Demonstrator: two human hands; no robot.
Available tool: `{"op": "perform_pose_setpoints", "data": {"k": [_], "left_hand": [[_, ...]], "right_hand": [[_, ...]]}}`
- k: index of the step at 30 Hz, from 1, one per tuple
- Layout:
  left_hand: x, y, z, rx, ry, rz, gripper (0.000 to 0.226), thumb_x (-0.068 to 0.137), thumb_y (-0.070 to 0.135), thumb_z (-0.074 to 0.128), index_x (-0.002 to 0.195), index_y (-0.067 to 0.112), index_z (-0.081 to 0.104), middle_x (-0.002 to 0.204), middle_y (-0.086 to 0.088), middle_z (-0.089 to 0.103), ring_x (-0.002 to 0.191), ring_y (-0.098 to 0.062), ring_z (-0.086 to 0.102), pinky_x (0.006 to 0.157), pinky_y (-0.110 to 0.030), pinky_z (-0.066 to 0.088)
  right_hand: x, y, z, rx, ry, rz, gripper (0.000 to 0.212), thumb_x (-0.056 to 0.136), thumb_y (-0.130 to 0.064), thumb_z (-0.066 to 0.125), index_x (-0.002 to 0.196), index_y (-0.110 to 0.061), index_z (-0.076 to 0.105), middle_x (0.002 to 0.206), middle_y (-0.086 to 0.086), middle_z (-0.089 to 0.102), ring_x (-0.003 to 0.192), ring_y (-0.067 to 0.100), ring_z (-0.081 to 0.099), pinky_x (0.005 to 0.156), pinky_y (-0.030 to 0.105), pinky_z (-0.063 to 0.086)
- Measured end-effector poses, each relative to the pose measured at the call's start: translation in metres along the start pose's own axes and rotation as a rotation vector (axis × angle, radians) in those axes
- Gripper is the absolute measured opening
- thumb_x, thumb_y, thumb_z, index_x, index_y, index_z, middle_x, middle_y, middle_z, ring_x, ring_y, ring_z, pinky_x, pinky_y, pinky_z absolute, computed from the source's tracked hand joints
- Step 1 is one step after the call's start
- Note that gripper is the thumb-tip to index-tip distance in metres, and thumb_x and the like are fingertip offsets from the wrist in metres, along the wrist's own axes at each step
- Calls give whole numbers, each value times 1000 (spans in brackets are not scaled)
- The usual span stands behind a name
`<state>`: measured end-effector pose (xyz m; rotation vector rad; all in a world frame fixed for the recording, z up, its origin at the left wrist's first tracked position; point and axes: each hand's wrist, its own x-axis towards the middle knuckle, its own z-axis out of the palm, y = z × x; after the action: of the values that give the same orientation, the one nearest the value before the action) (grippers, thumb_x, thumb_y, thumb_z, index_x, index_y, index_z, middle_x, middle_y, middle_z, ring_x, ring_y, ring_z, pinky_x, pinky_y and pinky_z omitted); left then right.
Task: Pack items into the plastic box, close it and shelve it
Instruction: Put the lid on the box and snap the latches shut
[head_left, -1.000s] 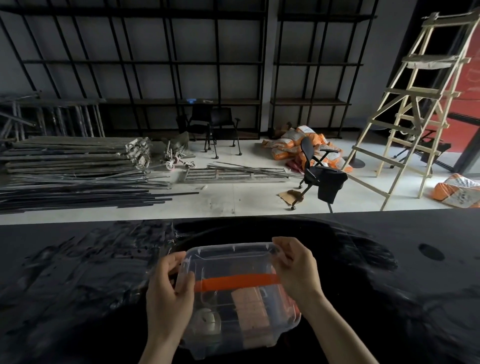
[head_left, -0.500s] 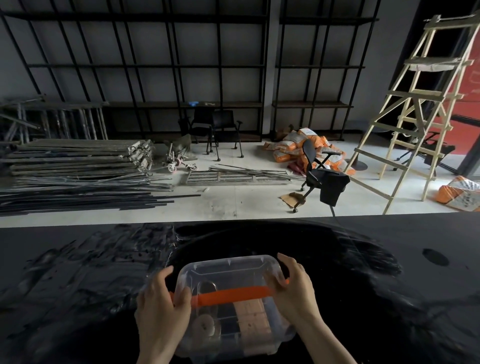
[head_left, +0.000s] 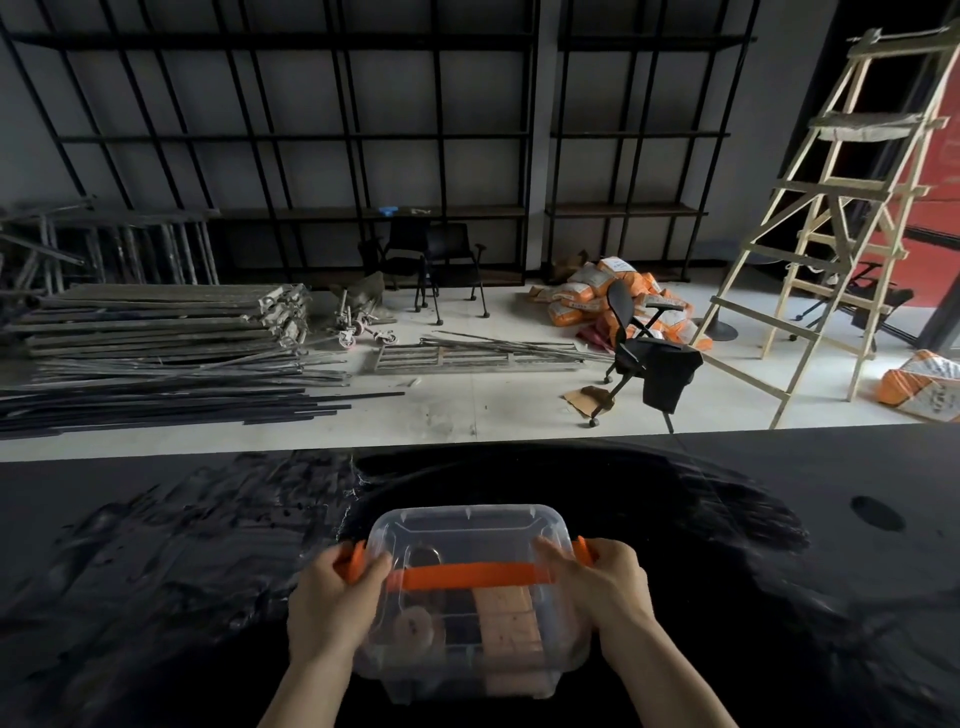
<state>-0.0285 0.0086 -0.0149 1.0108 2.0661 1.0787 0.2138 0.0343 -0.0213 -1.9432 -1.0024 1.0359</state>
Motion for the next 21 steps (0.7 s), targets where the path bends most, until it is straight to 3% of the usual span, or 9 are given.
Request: {"op": "perform_pose_setpoints", "data": {"k": [4, 8, 10, 13, 15, 21], "left_hand": [[9, 11, 12, 103, 73, 87, 28, 87, 41, 71, 69, 21, 63, 64, 0, 66, 65, -19, 64, 63, -34, 46], [15, 13, 23, 201, 90, 136, 24, 93, 37, 64, 88, 15, 69, 73, -2, 69, 74, -25, 69, 74, -38, 54], [17, 11, 26, 218, 109, 166, 24, 95, 36, 62, 95, 13, 69, 80, -5, 73, 79, -27, 71, 76, -40, 56], [18, 9, 30, 252, 164, 215, 22, 97, 35, 59, 90, 16, 67, 78, -3, 71, 73, -26, 65, 67, -36, 49], [18, 8, 32, 253, 188, 231, 25, 97, 36, 58, 98, 14, 70, 85, -4, 74, 77, -26, 66, 66, -34, 45], [19, 5, 35, 234, 191, 247, 27, 98, 35, 59, 114, 19, 72, 97, -5, 77, 91, -29, 71, 80, -41, 55]], "right_hand": [[3, -13, 6, -85, 78, -78, 39, 74, -52, 73, 74, -13, 71, 63, -3, 69, 55, 14, 64, 46, 23, 43], [12, -20, 12, -98, 23, -100, 30, 84, -43, 67, 85, -13, 64, 81, 5, 69, 77, 27, 68, 73, 40, 55], [15, -18, 13, -99, -2, -122, 26, 87, -40, 64, 89, -14, 63, 84, 5, 69, 77, 26, 66, 77, 44, 55], [15, -11, 14, -109, -4, -160, 21, 90, -37, 59, 92, -17, 65, 86, 3, 70, 75, 21, 65, 73, 40, 54], [14, -10, 14, -116, 9, -181, 19, 90, -34, 59, 91, -16, 66, 85, 3, 70, 75, 21, 66, 69, 36, 53], [14, -10, 18, -222, 60, -269, 16, 95, -29, 59, 97, -13, 62, 77, -4, 64, 59, 7, 53, 48, 20, 34]]}}
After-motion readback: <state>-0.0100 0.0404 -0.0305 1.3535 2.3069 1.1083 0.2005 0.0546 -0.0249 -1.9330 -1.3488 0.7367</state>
